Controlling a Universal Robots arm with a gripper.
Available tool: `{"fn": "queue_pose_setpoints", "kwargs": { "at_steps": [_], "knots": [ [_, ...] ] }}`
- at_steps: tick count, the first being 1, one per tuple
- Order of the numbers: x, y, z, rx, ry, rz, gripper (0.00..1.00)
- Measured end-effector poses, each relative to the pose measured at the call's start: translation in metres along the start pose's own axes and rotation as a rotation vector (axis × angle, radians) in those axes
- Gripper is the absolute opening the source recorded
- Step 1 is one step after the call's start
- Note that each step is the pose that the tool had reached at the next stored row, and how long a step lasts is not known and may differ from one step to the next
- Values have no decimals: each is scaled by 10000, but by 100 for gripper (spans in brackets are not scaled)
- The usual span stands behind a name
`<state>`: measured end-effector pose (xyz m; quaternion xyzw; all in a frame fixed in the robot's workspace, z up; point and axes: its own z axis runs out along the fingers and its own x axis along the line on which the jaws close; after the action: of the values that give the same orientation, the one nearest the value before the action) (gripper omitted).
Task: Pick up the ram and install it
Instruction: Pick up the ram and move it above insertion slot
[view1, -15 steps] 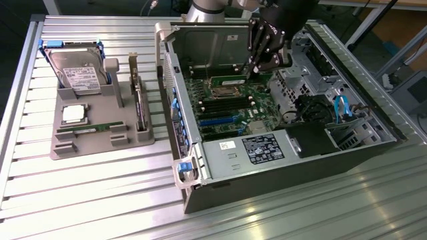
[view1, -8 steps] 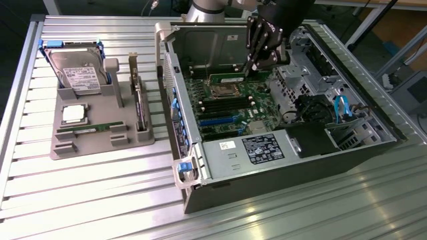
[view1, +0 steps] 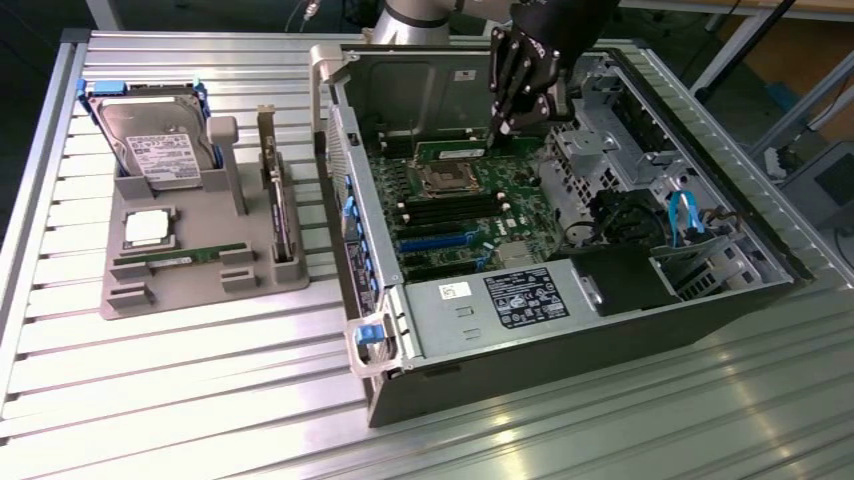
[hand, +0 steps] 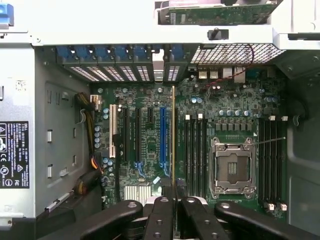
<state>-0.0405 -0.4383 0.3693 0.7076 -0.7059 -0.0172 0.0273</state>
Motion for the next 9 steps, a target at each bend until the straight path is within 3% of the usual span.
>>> {"fn": "queue_pose_setpoints", "kwargs": {
  "at_steps": [9],
  "knots": [
    [-74,0,3,0,0,0,12]
  ]
}}
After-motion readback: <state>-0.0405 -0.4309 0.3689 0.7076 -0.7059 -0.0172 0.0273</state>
